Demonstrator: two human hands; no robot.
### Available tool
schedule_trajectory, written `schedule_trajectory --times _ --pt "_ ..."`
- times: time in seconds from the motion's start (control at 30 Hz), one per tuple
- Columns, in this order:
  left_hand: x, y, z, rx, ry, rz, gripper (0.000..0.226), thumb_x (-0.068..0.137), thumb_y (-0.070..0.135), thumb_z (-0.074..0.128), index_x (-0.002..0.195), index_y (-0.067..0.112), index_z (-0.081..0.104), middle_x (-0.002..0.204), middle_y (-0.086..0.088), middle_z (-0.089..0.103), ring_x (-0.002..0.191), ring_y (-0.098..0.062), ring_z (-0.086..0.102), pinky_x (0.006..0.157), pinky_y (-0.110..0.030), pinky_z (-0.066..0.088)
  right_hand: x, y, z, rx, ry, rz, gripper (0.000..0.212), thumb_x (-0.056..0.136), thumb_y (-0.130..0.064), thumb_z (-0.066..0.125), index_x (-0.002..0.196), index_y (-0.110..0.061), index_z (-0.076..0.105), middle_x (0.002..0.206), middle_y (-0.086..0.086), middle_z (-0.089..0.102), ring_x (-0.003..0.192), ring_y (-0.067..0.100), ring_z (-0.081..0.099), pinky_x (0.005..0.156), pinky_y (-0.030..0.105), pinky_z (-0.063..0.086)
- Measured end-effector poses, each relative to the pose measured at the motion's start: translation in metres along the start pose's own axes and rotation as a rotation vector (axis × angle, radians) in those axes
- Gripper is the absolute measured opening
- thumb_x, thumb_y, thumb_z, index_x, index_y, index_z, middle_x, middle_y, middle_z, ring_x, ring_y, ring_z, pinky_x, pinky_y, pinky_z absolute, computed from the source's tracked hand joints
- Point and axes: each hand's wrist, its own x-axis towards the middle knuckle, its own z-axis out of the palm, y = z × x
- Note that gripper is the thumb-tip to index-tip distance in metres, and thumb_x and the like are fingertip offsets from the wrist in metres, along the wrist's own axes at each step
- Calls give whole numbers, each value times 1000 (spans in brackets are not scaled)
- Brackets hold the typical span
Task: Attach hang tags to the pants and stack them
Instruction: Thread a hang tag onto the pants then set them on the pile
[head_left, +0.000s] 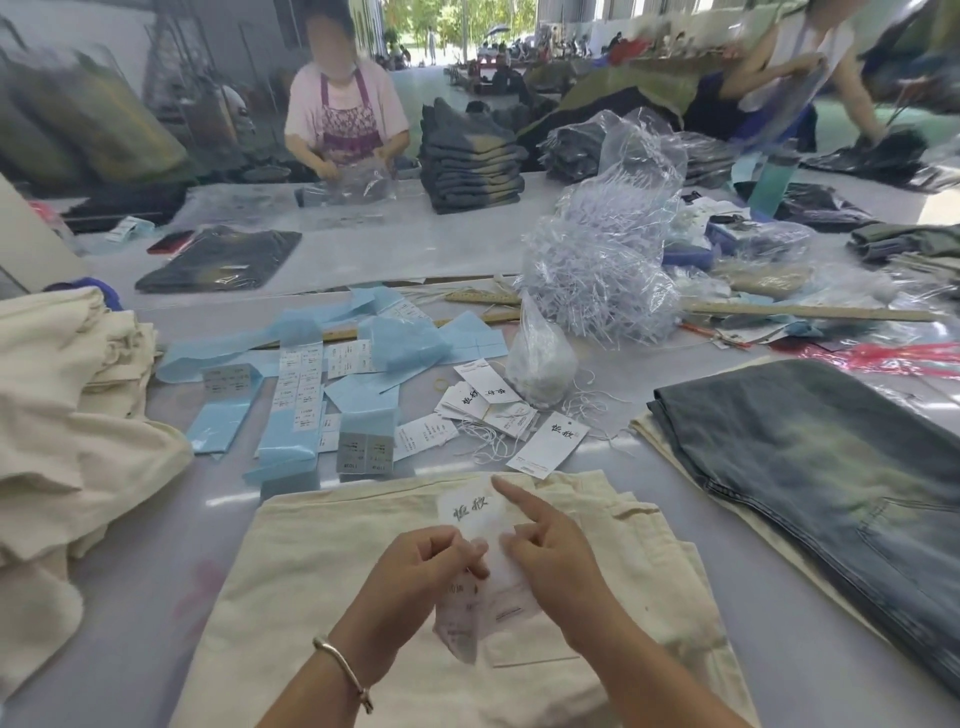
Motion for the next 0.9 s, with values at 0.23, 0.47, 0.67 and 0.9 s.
schedule_trajectory --times 0.23,0.47,0.67,0.9 --pt "-5 27 -22 -211 67 100 18 66 17 73 72 16 57 70 -3 57 64 -13 55 60 -24 46 -4 -14 -13 187 15 -34 55 77 17 58 114 -22 68 102 3 73 84 10 66 73 25 52" --pt "-3 46 -18 -8 113 170 37 55 8 77 85 8 55 76 -6 65 72 -17 61 68 -28 50 -16 -18 -9 218 -79 -120 68 72 22 64 116 -29 61 104 5 74 90 15 68 84 36 56" --pt "-4 49 -7 290 110 249 37 59 6 76 89 15 56 86 -10 70 76 -20 65 73 -41 57 -19 -21 -11 203 -139 -137 72 73 21 66 128 -24 54 103 7 74 89 16 69 80 38 58" --pt "-2 56 -6 329 91 272 39 58 11 71 91 23 55 90 -5 67 79 -14 65 72 -39 60 -19 -22 -17 199 -175 -145 80 72 26 62 135 -22 48 109 7 72 93 22 69 86 49 56"
